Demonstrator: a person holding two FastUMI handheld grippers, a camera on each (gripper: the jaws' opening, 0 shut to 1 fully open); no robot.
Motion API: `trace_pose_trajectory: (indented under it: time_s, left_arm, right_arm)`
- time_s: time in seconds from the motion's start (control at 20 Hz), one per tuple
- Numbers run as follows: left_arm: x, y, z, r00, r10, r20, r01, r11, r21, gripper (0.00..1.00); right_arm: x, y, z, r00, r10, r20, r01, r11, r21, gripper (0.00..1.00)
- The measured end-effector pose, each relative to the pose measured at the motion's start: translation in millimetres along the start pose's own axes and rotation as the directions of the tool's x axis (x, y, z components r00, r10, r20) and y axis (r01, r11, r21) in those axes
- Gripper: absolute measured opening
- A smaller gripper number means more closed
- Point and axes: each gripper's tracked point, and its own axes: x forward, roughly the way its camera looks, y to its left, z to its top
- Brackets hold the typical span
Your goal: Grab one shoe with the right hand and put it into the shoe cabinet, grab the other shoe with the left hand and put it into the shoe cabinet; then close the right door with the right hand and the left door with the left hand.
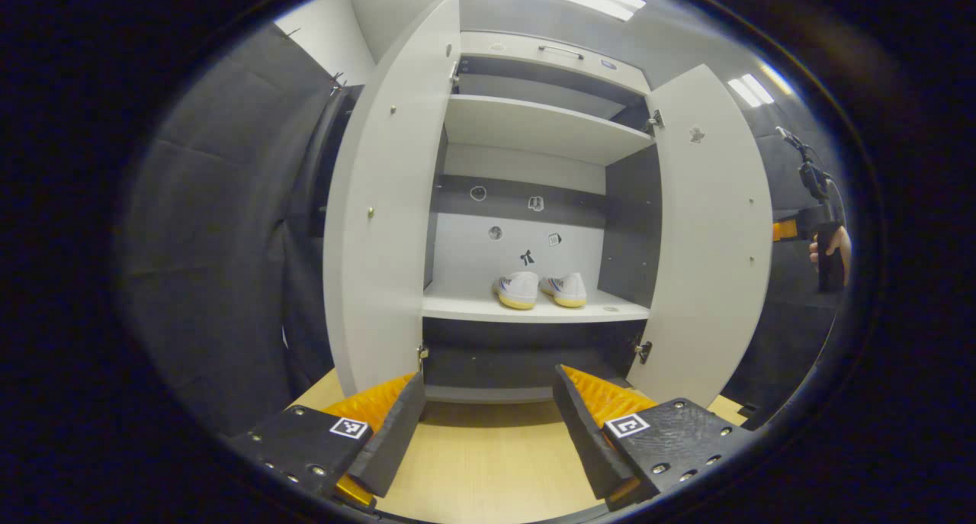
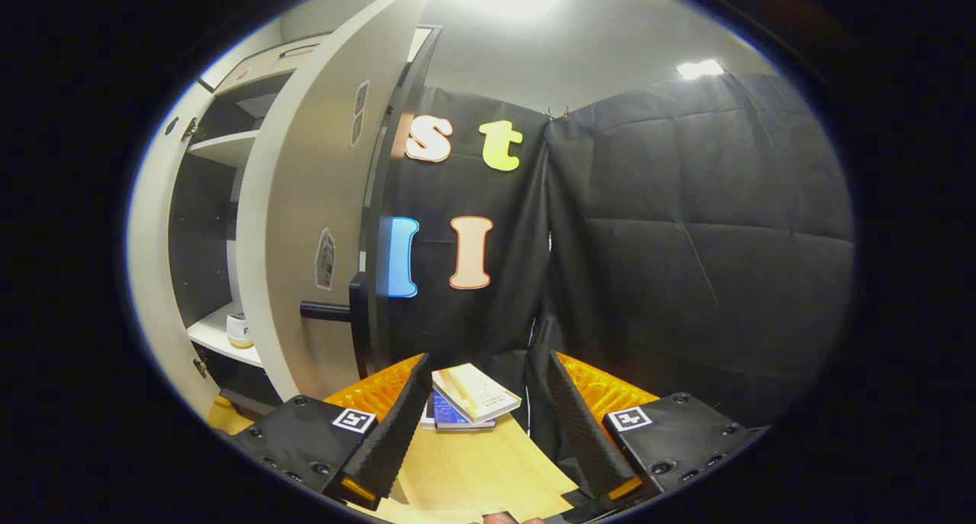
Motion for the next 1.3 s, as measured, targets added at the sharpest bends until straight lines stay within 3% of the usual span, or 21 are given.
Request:
trace_pose_trajectory:
  time_s: [0.25, 0.3, 0.65, 0.8, 1.0, 1.1, 1.3]
  left_arm:
    - [-21, 10, -16, 0.999, 0.024, -0.044, -0.023, 1.0, 0.016, 0.95]
    - [-23, 8, -16, 0.998, 0.026, -0.048, -0.025, 1.0, 0.017, 0.96]
    - [-25, -17, -13, 0.998, 0.037, -0.045, -0.038, 0.999, -0.026, 0.96]
    - [-31, -22, -15, 0.999, 0.03, -0.043, -0.032, 0.998, -0.049, 0.96]
    - [-38, -18, -25, 0.997, 0.03, -0.076, -0.034, 0.998, -0.061, 0.96]
    - [-42, -11, -25, 0.996, 0.045, -0.075, -0.049, 0.997, -0.051, 0.95]
    - [-53, 5, -19, 0.993, 0.096, -0.063, -0.099, 0.994, -0.044, 0.95]
  right_arm:
    - [0, 16, -4, 0.998, 0.069, -0.008, -0.069, 0.997, 0.028, 0.92]
    - [-1, 18, -3, 0.997, 0.079, -0.006, -0.079, 0.996, 0.032, 0.95]
    - [-9, 44, -8, 0.989, 0.146, 0.01, -0.146, 0.983, 0.115, 0.92]
    - [-13, 62, -7, 0.98, 0.198, 0.02, -0.199, 0.974, 0.112, 0.95]
    - [-18, 95, -4, 0.962, 0.272, 0.027, -0.273, 0.956, 0.11, 0.92]
    - [-18, 112, -3, 0.955, 0.294, 0.034, -0.296, 0.948, 0.114, 0.95]
    - [-8, 144, 2, 0.941, 0.336, 0.037, -0.337, 0.929, 0.152, 0.92]
